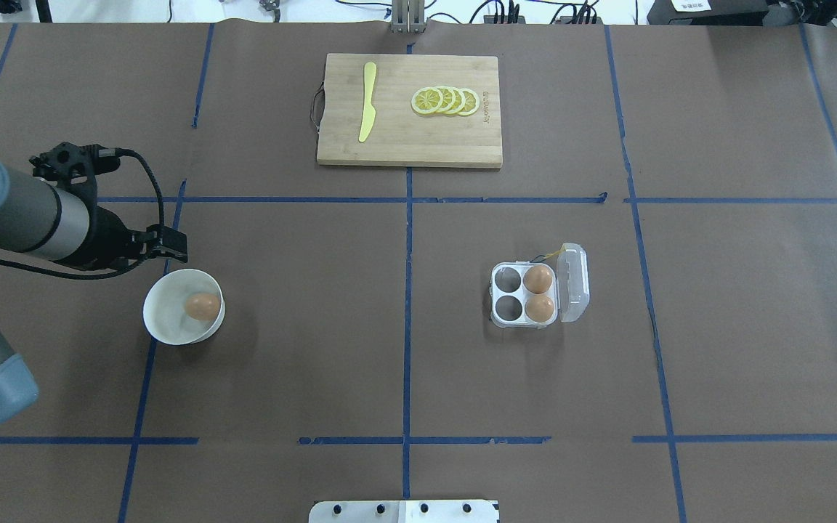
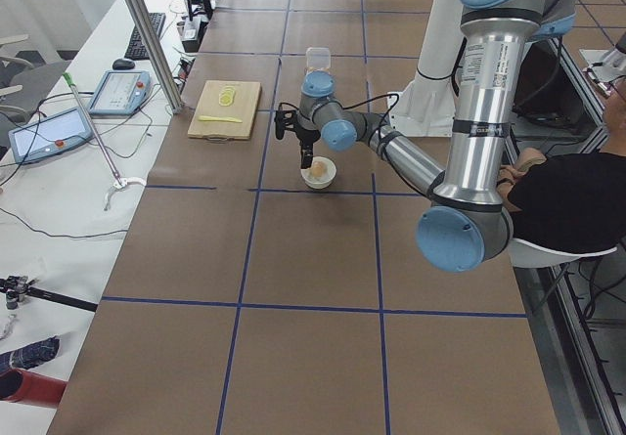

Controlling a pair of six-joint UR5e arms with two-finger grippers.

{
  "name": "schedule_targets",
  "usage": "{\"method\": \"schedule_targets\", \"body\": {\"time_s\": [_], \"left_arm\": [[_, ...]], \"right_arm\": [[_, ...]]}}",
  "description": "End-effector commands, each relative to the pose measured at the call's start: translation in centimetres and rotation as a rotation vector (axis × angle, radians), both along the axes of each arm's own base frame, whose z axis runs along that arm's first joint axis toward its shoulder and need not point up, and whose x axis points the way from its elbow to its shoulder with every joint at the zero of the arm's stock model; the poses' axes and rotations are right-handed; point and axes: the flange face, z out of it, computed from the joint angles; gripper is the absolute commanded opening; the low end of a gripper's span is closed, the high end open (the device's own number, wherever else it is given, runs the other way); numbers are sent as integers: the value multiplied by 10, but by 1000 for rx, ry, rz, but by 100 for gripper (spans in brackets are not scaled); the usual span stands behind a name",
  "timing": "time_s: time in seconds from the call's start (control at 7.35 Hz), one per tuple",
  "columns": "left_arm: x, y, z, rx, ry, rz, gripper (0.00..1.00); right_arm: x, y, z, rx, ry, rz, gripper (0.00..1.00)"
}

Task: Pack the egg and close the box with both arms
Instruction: 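Move the left gripper over the white bowl and lower toward the egg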

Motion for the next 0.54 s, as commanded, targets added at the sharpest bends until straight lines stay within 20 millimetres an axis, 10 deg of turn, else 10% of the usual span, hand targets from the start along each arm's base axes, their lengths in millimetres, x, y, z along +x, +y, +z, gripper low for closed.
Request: {"method": "schedule_targets", "body": {"time_s": [0.0,0.41], "left_arm": [[26,-1,12,-15,-31,-2,92],[45,11,25,-30,-52,37,91]], "right_arm": [[-1,1,4,-8,-14,-1,100],[-1,1,7,-15,-16,-2,100]]}}
